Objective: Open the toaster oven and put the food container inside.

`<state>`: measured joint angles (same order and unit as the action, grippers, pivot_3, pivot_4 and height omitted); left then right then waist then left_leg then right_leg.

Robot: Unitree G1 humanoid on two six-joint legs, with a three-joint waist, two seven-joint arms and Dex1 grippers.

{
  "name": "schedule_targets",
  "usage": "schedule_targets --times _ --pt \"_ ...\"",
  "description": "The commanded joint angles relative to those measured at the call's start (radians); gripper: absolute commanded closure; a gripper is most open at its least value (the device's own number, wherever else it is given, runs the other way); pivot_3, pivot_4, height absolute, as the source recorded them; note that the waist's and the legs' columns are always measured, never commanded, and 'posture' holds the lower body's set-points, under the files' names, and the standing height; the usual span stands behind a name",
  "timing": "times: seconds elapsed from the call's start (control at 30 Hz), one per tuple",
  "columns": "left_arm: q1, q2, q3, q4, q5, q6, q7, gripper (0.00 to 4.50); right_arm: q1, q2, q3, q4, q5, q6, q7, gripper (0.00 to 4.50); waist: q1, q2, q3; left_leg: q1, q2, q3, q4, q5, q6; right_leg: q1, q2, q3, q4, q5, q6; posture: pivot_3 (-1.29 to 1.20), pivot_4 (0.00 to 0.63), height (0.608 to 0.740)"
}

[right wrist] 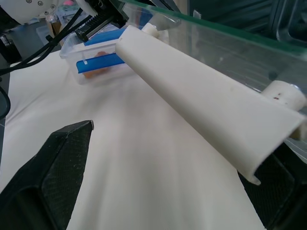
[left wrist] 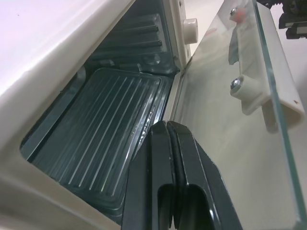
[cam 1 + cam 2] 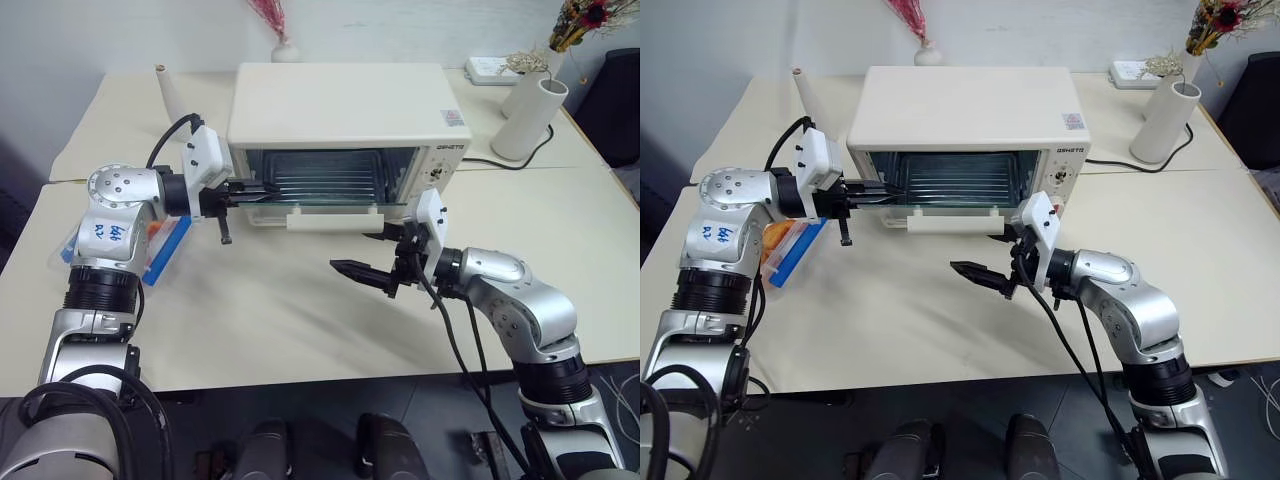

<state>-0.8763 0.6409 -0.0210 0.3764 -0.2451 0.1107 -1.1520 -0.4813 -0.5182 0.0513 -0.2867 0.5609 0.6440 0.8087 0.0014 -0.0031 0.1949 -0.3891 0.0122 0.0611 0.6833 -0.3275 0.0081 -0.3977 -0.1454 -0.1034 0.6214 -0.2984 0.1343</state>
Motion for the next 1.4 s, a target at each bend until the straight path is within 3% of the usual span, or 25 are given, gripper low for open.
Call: schedule_targets --times 0.03,0.27,0.43,0.57,0.7,0.8,0.9,1.03,1.13,1.3,1.4 --pt "0.032 0.001 0.013 -0.051 -0.014 0.012 0.003 4.47 0.075 -0.091 -0.107 -0.076 0.026 0.018 0.016 0.00 0.004 0.000 0.000 0.000 0.000 0.000 0.000 0.000 0.000 0.000 0.000 0.000 0.000 0.000 0.000 0.00 0.150 0.740" --pt "0.142 0.002 -0.024 -0.144 0.014 0.000 -0.001 4.47 0.289 -0.313 -0.351 -0.213 0.129 0.115 0.074 0.00 0.013 -0.001 0.000 0.000 0.000 0.000 0.000 0.000 0.000 0.001 0.000 0.000 0.000 0.000 0.000 0.00 0.150 0.740" --pt "0.217 0.008 -0.089 -0.176 0.115 -0.055 0.043 4.47 0.296 -0.373 -0.488 -0.280 0.292 0.207 0.062 0.00 0.013 -0.001 0.000 0.002 0.001 0.001 0.000 0.000 0.000 0.002 0.000 0.001 0.000 0.000 0.000 0.00 0.150 0.740" --pt "0.266 0.006 -0.146 -0.159 0.243 -0.132 0.135 4.47 0.190 -0.357 -0.519 -0.281 0.429 0.264 -0.036 0.00 0.018 -0.001 0.000 0.002 0.000 0.001 0.000 0.000 0.000 0.002 0.000 0.001 -0.001 0.000 0.000 0.00 0.150 0.740" --pt "0.300 -0.017 -0.088 -0.279 0.173 -0.020 0.191 4.47 0.156 -0.360 -0.508 -0.287 0.482 0.273 -0.079 0.00 0.026 -0.002 0.000 0.002 0.000 -0.001 0.001 0.000 0.000 0.003 -0.001 0.000 -0.001 0.000 0.000 0.00 0.150 0.740" --pt "0.369 -0.007 -0.002 -0.471 0.072 0.154 0.231 4.47 0.154 -0.376 -0.492 -0.283 0.486 0.265 -0.072 0.00 0.023 -0.002 0.000 0.001 0.000 -0.001 0.001 -0.001 0.001 0.003 -0.002 0.000 -0.001 0.000 0.000 0.00 0.150 0.740" --pt "0.467 -0.004 0.128 -0.707 -0.062 0.397 0.312 3.88 0.146 -0.388 -0.462 -0.264 0.456 0.245 -0.046 0.00 0.021 -0.002 0.000 0.000 0.001 -0.002 0.001 -0.001 0.002 0.003 -0.002 0.000 -0.002 0.000 0.000 0.00 0.150 0.740" --pt "0.561 -0.048 0.335 -0.952 -0.206 0.697 0.509 2.59 0.125 -0.386 -0.422 -0.217 0.425 0.213 -0.010 0.00 0.019 -0.002 0.000 0.002 0.003 -0.009 0.001 -0.001 0.001 0.004 -0.002 0.001 -0.001 0.000 0.000 0.00 0.150 0.740" --pt "0.580 -0.133 0.456 -1.081 -0.258 0.874 0.696 1.70 0.092 -0.386 -0.373 -0.184 0.399 0.186 0.030 0.00 0.022 -0.002 0.000 0.003 0.002 -0.011 0.001 0.000 0.001 0.006 -0.003 0.000 -0.001 0.000 0.000 0.00 0.150 0.740" --pt "0.483 -0.338 0.618 -1.252 -0.201 1.129 1.038 0.16 0.010 -0.368 -0.302 -0.108 0.358 0.150 0.073 0.00 0.027 -0.005 0.000 0.001 0.001 -0.014 0.003 0.000 0.001 0.007 -0.003 -0.001 -0.001 0.001 0.001 0.00 0.150 0.740" --pt "0.422 -0.436 0.719 -1.288 -0.145 1.219 1.175 0.07 -0.050 -0.347 -0.255 -0.060 0.336 0.139 0.089 0.00 0.025 -0.005 -0.001 0.002 -0.001 -0.014 0.003 0.000 0.001 0.007 -0.003 -0.001 -0.001 0.001 0.001 0.00 0.150 0.740"
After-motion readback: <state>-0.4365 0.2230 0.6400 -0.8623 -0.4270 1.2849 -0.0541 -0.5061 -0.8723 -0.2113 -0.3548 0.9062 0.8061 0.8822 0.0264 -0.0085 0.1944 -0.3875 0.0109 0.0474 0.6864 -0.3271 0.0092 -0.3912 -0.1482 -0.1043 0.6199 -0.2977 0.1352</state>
